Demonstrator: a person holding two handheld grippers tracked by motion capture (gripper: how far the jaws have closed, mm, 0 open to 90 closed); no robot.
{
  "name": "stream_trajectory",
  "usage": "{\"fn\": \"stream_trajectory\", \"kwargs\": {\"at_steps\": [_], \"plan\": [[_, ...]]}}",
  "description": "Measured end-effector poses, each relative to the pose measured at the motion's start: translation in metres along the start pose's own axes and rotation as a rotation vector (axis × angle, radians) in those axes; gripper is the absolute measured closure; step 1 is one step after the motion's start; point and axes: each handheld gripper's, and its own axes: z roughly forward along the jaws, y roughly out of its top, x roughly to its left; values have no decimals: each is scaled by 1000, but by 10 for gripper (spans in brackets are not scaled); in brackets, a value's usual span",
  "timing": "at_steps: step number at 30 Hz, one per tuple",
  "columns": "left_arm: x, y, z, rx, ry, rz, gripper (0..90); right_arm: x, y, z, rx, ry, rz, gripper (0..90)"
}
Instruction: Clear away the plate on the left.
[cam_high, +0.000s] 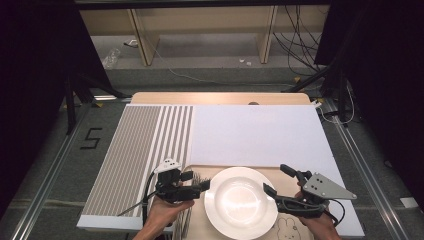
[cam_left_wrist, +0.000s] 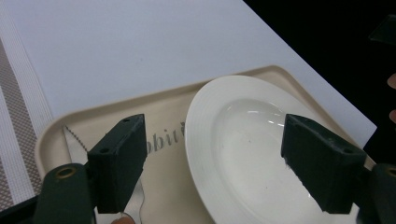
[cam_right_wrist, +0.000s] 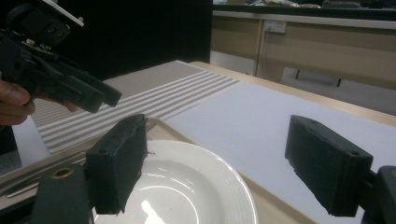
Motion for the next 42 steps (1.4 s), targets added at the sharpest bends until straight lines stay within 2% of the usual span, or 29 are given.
{"fn": "stream_trajectory", "kwargs": {"at_steps": [3, 15, 19, 24, 31, 35, 38, 42], "plan": [[-2, 1, -4, -30, 8, 48, 225, 0, 0, 0, -6, 1, 1, 217], [2, 2, -12, -94, -14, 90, 220, 0, 0, 0, -3, 4, 9, 209], [1, 2, -15, -120, -16, 121, 220, 0, 0, 0, -3, 7, 12, 208], [4, 2, -19, -160, -23, 116, 218, -1, 0, 0, -6, 8, 15, 207], [8, 0, -24, -188, -31, 115, 217, -1, -1, 1, -1, 17, 20, 198], [10, -5, -25, -204, -15, 143, 213, 0, 0, 2, -2, 19, 19, 193], [10, -8, -27, -204, -26, 145, 206, 0, 0, 1, 1, 20, 20, 190], [11, -8, -31, -240, -21, 168, 205, 1, 1, 1, -5, 24, 16, 186]]}}
